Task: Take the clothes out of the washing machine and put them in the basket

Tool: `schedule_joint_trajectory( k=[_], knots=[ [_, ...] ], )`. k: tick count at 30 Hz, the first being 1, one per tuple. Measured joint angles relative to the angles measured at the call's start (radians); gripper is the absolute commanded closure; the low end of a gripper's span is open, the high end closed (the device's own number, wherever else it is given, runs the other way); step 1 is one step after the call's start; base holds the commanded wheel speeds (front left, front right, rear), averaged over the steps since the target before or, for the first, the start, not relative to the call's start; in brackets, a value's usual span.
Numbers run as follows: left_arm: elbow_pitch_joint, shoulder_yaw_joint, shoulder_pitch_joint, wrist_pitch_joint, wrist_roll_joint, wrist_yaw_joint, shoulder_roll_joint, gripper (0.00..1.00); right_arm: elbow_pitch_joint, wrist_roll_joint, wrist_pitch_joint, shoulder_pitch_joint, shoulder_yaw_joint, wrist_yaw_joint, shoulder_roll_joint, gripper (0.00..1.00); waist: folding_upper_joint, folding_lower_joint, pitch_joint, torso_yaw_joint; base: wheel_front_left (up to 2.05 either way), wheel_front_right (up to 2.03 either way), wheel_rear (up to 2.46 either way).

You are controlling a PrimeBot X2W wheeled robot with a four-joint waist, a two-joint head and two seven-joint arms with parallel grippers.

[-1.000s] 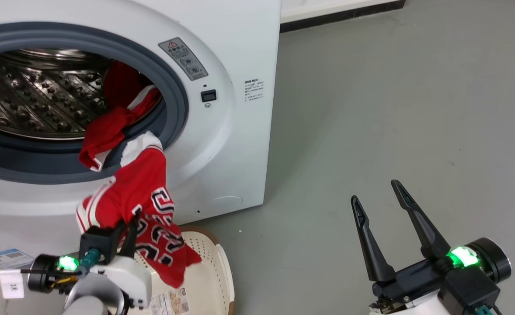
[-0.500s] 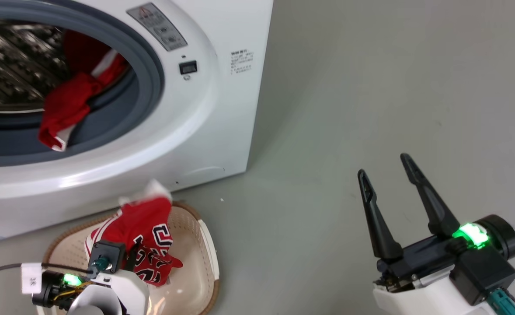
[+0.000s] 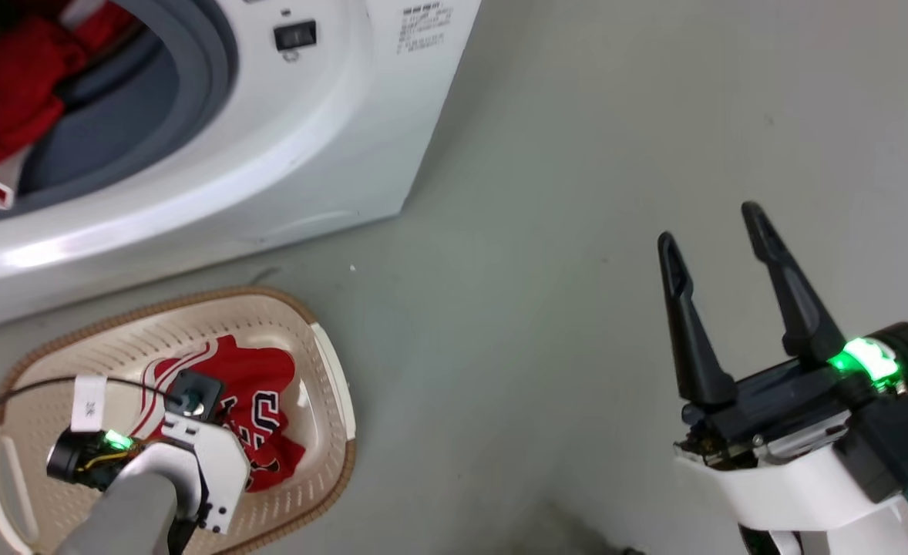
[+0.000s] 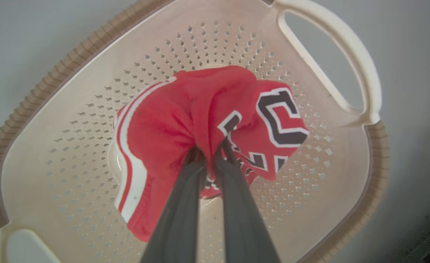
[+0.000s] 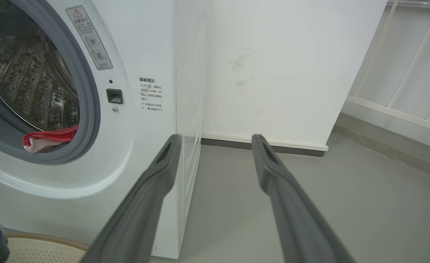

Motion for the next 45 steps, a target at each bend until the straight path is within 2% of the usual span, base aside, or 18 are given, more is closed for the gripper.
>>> schedule_joint_trajectory(
  k=[10,21,22,23,24,32,40,45],
  knots=[
    [0.223,-0.055,-0.119,0.037,0.032,-0.050,-0.034,1.00,-0.029,0.031,0.000,-0.049,-0.017,0.000,0.000,0.00,0.0000,0.0001,0.134,-0.019,0.00,0.00,0.00],
    [0.310,-0.099,-0.191,0.051,0.054,-0.061,-0.075,1.00,-0.046,0.038,0.000,-0.080,-0.033,0.000,0.000,0.00,0.0000,0.0001,0.202,-0.014,0.00,0.00,0.00],
    [0.313,-0.100,-0.194,0.052,0.054,-0.061,-0.080,0.87,-0.046,0.038,0.000,-0.080,-0.033,0.000,0.000,0.00,0.0000,0.0001,0.202,-0.012,0.00,0.00,0.00],
    [0.315,-0.100,-0.197,0.052,0.053,-0.061,-0.086,0.66,-0.046,0.038,0.000,-0.081,-0.032,0.000,0.000,0.00,0.0000,0.0001,0.199,-0.009,0.00,0.00,0.00],
    [0.317,-0.098,-0.198,0.052,0.050,-0.060,-0.091,0.00,-0.046,0.038,0.000,-0.081,-0.031,0.000,0.000,0.00,0.0000,0.0000,0.196,-0.007,0.00,0.00,0.00],
    [0.331,-0.112,-0.163,0.012,0.041,-0.052,-0.123,0.00,-0.034,0.027,0.000,-0.074,-0.022,0.000,0.000,0.00,0.0000,0.0000,0.125,0.007,0.00,0.00,0.00],
    [0.328,-0.109,-0.074,-0.158,0.023,-0.026,-0.176,0.00,-0.001,-0.002,0.000,-0.009,-0.006,0.000,0.001,0.00,0.0000,0.0000,-0.010,0.027,0.00,0.00,0.00],
    [0.284,-0.089,-0.028,-0.197,0.006,-0.006,-0.196,0.00,0.012,-0.021,0.000,0.036,-0.002,0.000,0.001,0.00,0.0000,0.0000,-0.107,0.045,0.00,0.00,0.00]
  ],
)
